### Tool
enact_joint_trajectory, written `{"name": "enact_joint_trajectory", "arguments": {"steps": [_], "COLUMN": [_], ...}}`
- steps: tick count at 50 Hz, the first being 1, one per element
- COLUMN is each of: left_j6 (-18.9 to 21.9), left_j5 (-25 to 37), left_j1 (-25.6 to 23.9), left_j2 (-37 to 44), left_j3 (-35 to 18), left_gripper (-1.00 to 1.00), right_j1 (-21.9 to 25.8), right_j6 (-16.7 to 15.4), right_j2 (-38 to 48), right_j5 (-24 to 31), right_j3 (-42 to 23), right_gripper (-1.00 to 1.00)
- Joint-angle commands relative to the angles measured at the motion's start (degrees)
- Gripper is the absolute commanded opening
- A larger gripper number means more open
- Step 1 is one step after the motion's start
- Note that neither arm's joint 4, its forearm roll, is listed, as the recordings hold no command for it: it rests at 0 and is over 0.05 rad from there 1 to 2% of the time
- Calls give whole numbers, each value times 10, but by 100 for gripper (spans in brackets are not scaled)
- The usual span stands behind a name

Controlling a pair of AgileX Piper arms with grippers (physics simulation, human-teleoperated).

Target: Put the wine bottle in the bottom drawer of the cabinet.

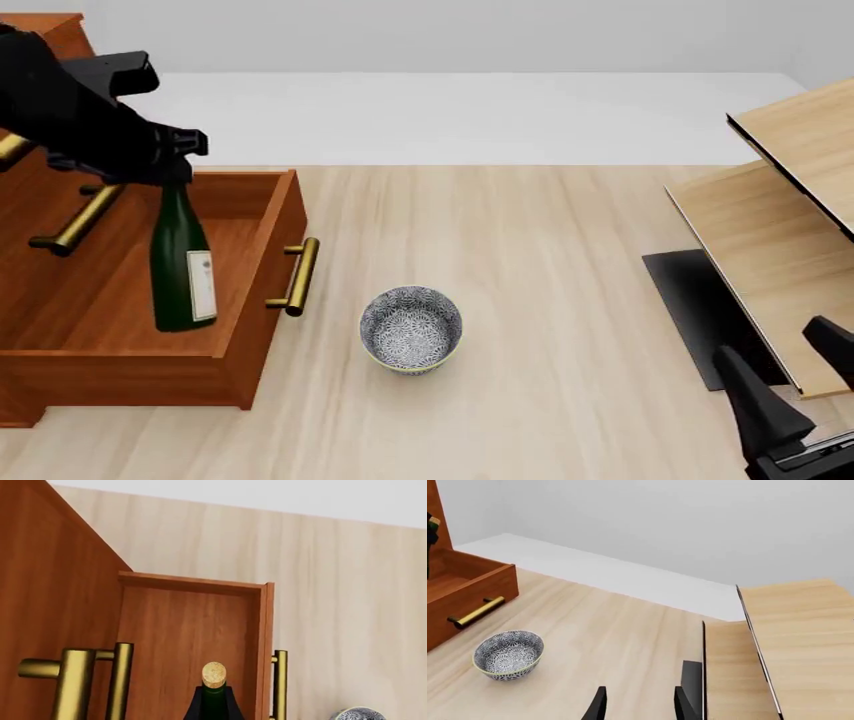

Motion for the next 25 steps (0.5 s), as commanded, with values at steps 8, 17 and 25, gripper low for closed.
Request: {"name": "enact_joint_trajectory", "arguments": {"steps": [8, 17, 25], "left_j6": [7, 10, 5], "left_j5": [-15, -22, -31], "left_j1": [2, 6, 3], "left_j2": [14, 17, 18], "left_j3": [20, 27, 33], "left_gripper": [-100, -100, -100], "right_j1": [1, 2, 2], "right_j6": [-1, -2, -3], "right_j2": [0, 0, 0], "right_j5": [2, 3, 3], "right_j3": [0, 0, 0], "right_gripper": [100, 100, 100]}}
